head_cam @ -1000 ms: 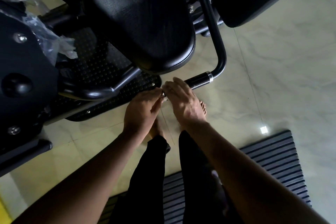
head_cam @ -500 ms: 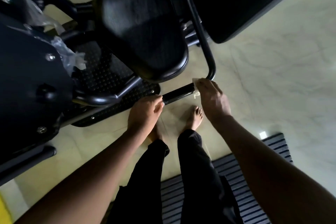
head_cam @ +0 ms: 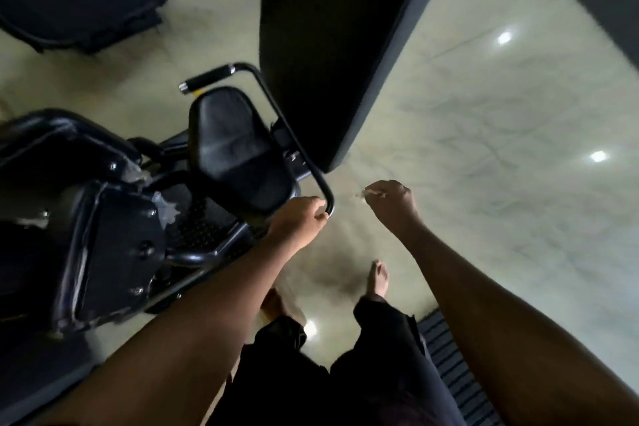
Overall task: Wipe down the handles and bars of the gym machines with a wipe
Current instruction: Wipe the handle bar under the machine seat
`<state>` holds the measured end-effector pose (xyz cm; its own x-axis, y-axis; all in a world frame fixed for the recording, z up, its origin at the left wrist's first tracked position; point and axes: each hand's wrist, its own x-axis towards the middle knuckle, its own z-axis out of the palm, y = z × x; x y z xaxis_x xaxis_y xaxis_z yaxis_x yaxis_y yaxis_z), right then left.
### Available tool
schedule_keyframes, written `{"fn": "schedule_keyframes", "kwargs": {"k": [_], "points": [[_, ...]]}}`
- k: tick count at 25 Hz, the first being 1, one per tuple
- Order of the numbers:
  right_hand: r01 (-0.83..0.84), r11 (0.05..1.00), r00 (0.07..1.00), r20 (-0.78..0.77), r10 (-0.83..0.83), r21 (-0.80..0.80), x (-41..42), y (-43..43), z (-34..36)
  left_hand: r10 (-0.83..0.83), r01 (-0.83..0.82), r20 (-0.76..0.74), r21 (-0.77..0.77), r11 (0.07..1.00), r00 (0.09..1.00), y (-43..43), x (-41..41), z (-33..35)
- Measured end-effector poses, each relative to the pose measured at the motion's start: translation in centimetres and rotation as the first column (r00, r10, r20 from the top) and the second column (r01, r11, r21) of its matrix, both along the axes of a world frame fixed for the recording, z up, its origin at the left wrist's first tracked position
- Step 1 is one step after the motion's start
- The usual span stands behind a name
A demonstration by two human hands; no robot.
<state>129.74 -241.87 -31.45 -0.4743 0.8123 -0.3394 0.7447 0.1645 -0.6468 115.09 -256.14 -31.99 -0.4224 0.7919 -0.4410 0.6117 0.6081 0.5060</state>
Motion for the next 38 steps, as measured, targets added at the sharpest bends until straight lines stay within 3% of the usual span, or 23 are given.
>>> {"fn": "schedule_keyframes", "kwargs": {"k": [2, 5, 8, 10, 12, 15, 18, 23, 28, 35, 38], "points": [[-0.073, 0.996, 0.997, 0.037, 0.071, 0.056, 1.4, 5.3, 3.3, -0.026, 0.026, 0.006, -0.002, 1.0, 1.0, 4.9, 1.0, 2.5], [-0.095, 0.995, 0.995, 0.036, 0.095, 0.016, 4.8, 13.5, 7.2, -0.059, 0.059, -0.025, 0.034, 0.998, 0.998, 12.4, 2.9, 4.6], [-0.178, 0.974, 0.984, 0.0, 0.18, 0.142, 9.2, 21.9, 10.0, -0.096, 0.099, -0.073, 0.034, 0.995, 0.993, 20.9, 6.1, 7.1], [-0.137, 0.979, 0.991, 0.014, 0.136, 0.15, 11.2, 27.4, 11.4, -0.104, 0.109, -0.099, 0.049, 0.993, 0.99, 26.4, 7.3, 8.9], [-0.094, 0.986, 0.995, -0.014, 0.097, 0.135, 11.9, 31.8, 12.7, -0.081, 0.089, -0.119, 0.063, 0.994, 0.99, 30.7, 7.2, 10.8], [-0.224, 0.961, 0.972, -0.03, 0.231, 0.16, 10.0, 38.3, 13.7, -0.016, 0.027, -0.126, 0.089, 0.996, 0.992, 36.9, 5.0, 12.7], [-0.26, 0.96, 0.96, -0.082, 0.269, 0.101, 4.1, 46.3, 14.2, 0.097, -0.076, -0.167, 0.132, 0.988, 0.981, 44.5, -0.2, 13.9], [-0.398, 0.897, 0.883, -0.183, 0.432, 0.194, -9.7, 59.7, 16.8, 0.283, -0.228, -0.192, 0.268, 0.936, 0.94, 56.3, -12.2, 16.8], [-0.513, 0.848, 0.788, -0.322, 0.526, 0.129, -25.8, 68.7, 21.3, 0.483, -0.421, -0.228, 0.272, 0.866, 0.846, 60.8, -23.9, 19.6], [-0.835, 0.48, 0.416, -0.264, 0.87, 0.268, -51.2, 72.0, 21.8, 0.701, -0.677, -0.369, 0.218, 0.703, 0.61, 59.6, -39.3, 20.1], [-0.916, 0.303, 0.248, -0.223, 0.943, 0.263, -60.2, 69.7, 22.8, 0.836, -0.809, -0.353, 0.271, 0.522, 0.421, 57.8, -42.7, 21.4]]}}
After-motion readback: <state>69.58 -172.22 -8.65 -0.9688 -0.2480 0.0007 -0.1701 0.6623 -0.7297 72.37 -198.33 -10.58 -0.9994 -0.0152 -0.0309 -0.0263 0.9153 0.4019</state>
